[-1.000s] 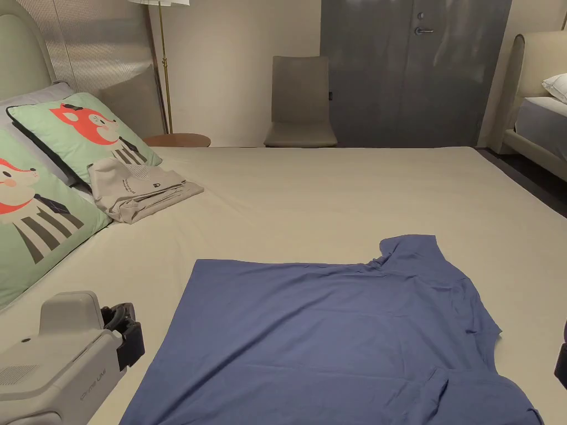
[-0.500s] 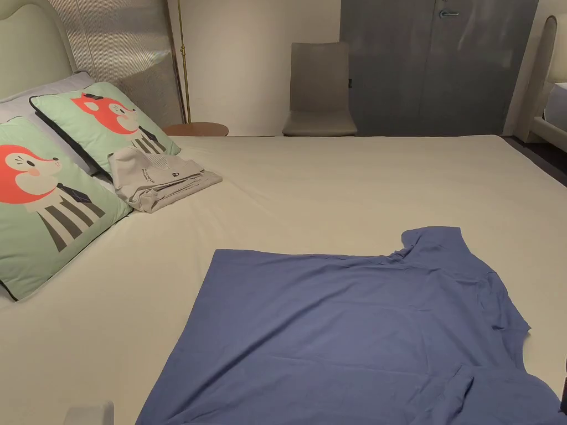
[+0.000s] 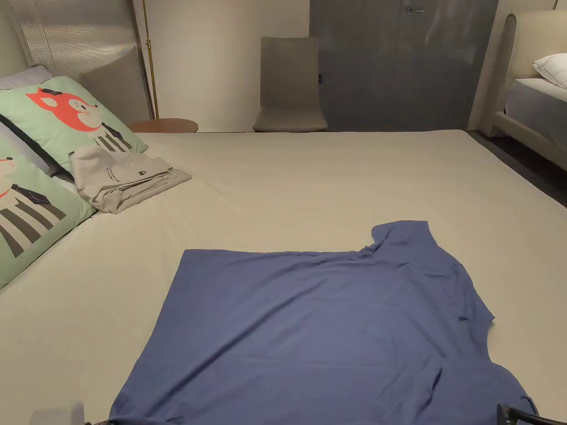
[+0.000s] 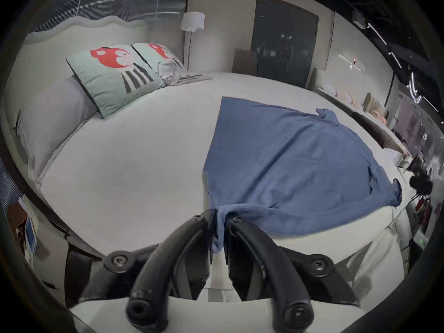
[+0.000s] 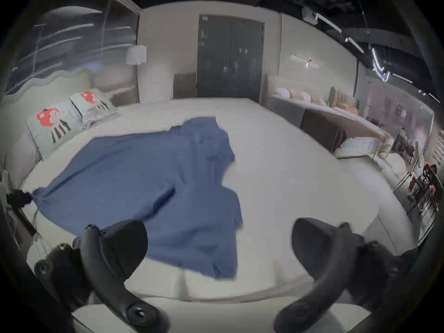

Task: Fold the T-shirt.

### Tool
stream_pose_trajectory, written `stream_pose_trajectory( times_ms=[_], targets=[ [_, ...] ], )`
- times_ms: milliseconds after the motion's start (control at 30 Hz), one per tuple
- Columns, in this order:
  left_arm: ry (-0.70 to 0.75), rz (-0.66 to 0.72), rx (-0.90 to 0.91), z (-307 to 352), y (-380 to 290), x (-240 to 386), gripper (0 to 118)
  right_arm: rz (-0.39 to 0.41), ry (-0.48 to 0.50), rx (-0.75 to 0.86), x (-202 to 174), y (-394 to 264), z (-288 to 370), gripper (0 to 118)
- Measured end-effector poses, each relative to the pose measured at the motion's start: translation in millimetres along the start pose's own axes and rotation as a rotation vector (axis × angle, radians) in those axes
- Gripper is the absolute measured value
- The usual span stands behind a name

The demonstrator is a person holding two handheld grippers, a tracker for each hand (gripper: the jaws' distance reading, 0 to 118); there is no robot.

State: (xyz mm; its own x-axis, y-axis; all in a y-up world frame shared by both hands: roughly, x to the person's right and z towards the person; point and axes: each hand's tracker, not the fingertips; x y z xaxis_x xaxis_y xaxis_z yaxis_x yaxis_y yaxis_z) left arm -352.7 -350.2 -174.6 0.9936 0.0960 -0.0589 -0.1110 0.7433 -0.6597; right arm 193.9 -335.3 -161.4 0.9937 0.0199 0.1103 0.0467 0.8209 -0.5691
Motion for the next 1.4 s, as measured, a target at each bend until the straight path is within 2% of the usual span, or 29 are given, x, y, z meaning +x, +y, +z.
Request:
stream_pose_trajectory(
  times_ms=[67,100,167,200,267,300,333,400,467,567,700,867,1033,1200,1400],
  targets=[
    [-0.001,0.001,0.008,-0.2,2.6,1.7,4,0.024,0.004,-0.069,5.7,-13.2,-6.6,117],
    [-0.007,0.006,0.006,-0.2,3.3,2.9,4,0.029,0.003,-0.1,7.7,-19.4,-11.0,111],
    [-0.012,0.005,0.003,-1.6,5.0,5.2,4,0.036,0.012,-0.132,9.3,-27.7,-17.4,85],
    [-0.011,0.002,0.001,-2.6,5.1,6.9,4,0.028,0.019,-0.137,10.4,-31.4,-19.4,63],
    [-0.003,-0.003,-0.001,-3.1,5.0,7.8,4,0.007,0.022,-0.153,11.9,-34.5,-23.4,37],
    [-0.004,0.003,-0.001,-5.4,4.9,5.8,4,-0.002,0.028,-0.156,12.3,-34.9,-24.5,19],
    [-0.005,0.012,-0.003,-6.0,5.2,5.5,4,-0.014,0.053,-0.152,13.5,-35.3,-23.9,19],
    [-0.006,0.032,-0.002,-5.0,8.2,4.6,4,0.004,0.076,-0.117,10.4,-32.8,-18.3,8],
    [-0.008,0.052,0.009,-3.5,14.4,1.7,4,0.035,0.1,-0.082,8.6,-26.1,-11.6,7],
    [-0.008,0.106,0.05,0.0,33.2,-2.6,4,0.015,0.095,0.002,11.6,-7.3,-0.1,6],
    [-0.022,0.181,0.104,-10.6,77.3,-7.8,4,-0.062,0.095,0.089,20.5,33.9,-3.5,6],
    [-0.032,0.21,0.128,-48.7,141.0,3.6,4,-0.057,0.078,0.119,16.4,91.7,-43.5,6],
    [0.016,0.179,0.08,-119.9,187.6,22.4,4,-0.084,0.041,0.042,9.6,132.5,-119.6,6],
    [0.055,0.202,-0.037,-187.6,199.6,25.3,4,-0.11,0.005,-0.097,3.9,143.5,-191.7,6],
    [0.084,0.202,-0.104,-230.5,188.6,16.3,5,-0.069,-0.027,-0.183,-1.6,132.5,-237.5,6]
  ],
)
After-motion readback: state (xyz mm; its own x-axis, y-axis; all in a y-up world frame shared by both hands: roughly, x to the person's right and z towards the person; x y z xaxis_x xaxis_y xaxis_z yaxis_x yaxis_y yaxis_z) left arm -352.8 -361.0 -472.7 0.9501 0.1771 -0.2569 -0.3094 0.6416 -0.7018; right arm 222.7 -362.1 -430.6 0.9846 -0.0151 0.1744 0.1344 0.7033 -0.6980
